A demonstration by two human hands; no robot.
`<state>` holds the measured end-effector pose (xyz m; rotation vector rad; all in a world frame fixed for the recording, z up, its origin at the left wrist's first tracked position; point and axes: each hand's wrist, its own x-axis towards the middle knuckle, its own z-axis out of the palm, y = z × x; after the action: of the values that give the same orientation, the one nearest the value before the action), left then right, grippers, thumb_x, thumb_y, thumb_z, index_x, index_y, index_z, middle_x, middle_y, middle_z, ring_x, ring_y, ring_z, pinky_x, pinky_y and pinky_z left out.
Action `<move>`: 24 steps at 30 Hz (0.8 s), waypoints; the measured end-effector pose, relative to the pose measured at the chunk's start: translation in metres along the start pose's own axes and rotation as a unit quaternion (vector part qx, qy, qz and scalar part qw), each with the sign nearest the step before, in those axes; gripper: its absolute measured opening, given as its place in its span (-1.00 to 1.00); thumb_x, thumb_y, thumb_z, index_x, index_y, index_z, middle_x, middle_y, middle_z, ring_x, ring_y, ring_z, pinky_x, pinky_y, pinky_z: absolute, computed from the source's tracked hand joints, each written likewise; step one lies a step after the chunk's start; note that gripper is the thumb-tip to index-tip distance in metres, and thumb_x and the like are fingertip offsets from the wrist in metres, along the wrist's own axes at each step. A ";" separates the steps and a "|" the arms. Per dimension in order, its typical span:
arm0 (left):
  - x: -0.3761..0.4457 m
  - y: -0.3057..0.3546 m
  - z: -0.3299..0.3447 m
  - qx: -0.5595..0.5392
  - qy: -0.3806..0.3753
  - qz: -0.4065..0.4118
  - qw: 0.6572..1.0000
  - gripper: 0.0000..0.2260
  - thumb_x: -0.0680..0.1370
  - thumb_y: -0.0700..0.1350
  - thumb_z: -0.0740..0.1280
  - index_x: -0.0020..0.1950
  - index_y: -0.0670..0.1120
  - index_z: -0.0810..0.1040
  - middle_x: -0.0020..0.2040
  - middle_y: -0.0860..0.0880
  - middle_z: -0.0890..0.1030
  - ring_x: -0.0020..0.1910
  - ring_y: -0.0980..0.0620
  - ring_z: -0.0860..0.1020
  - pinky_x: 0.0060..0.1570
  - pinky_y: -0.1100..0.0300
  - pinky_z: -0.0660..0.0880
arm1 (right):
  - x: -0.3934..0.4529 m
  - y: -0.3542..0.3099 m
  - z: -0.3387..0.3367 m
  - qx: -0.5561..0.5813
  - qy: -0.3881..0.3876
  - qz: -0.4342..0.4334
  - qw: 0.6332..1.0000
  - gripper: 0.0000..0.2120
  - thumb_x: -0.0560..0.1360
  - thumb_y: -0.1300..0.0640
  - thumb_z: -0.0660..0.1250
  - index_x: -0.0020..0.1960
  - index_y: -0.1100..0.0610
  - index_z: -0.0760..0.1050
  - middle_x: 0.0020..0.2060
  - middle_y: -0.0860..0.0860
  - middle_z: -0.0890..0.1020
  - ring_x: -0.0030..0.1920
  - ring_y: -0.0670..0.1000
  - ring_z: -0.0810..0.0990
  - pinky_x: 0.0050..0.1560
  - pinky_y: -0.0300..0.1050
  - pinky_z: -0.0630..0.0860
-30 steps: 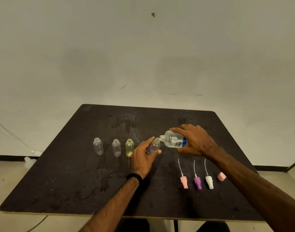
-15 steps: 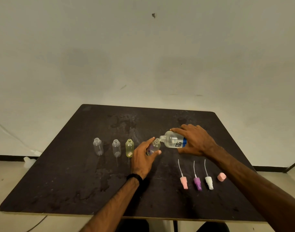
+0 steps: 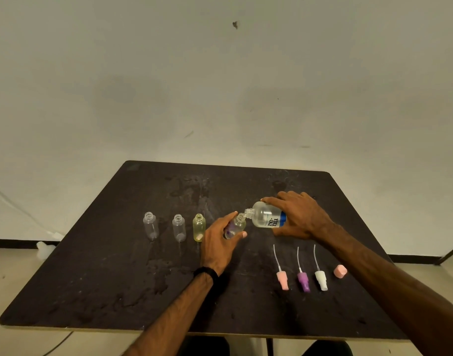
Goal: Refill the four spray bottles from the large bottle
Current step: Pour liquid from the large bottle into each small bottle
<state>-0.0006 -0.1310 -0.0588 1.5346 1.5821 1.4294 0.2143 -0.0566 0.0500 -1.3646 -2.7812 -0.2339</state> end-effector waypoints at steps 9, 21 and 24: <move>0.001 -0.002 0.001 -0.006 0.001 -0.002 1.000 -0.47 0.43 -0.06 0.57 0.37 0.05 0.54 0.20 0.21 0.58 0.18 0.22 0.57 0.18 0.36 0.51 | 0.001 0.000 -0.001 -0.005 -0.007 -0.001 1.000 -0.20 0.40 -0.34 0.35 0.52 -0.11 0.16 0.22 -0.03 0.47 0.18 -0.03 0.45 0.21 -0.10 0.39; 0.001 -0.002 0.001 0.001 0.000 0.002 1.000 -0.47 0.43 -0.06 0.57 0.38 0.04 0.54 0.24 0.16 0.60 0.19 0.23 0.56 0.21 0.34 0.51 | 0.001 -0.001 -0.002 -0.007 -0.007 0.000 1.000 -0.19 0.39 -0.34 0.35 0.52 -0.11 0.16 0.21 -0.04 0.48 0.17 -0.04 0.45 0.19 -0.10 0.37; 0.001 -0.001 0.000 0.007 -0.001 0.002 1.000 -0.47 0.43 -0.06 0.57 0.38 0.04 0.54 0.24 0.17 0.60 0.19 0.23 0.56 0.21 0.32 0.51 | 0.001 0.000 -0.002 -0.001 -0.004 -0.001 1.000 -0.20 0.39 -0.33 0.36 0.52 -0.11 0.18 0.20 -0.04 0.49 0.16 -0.04 0.45 0.17 -0.11 0.36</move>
<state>-0.0013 -0.1296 -0.0595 1.5462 1.5926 1.4214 0.2136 -0.0567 0.0523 -1.3660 -2.7887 -0.2320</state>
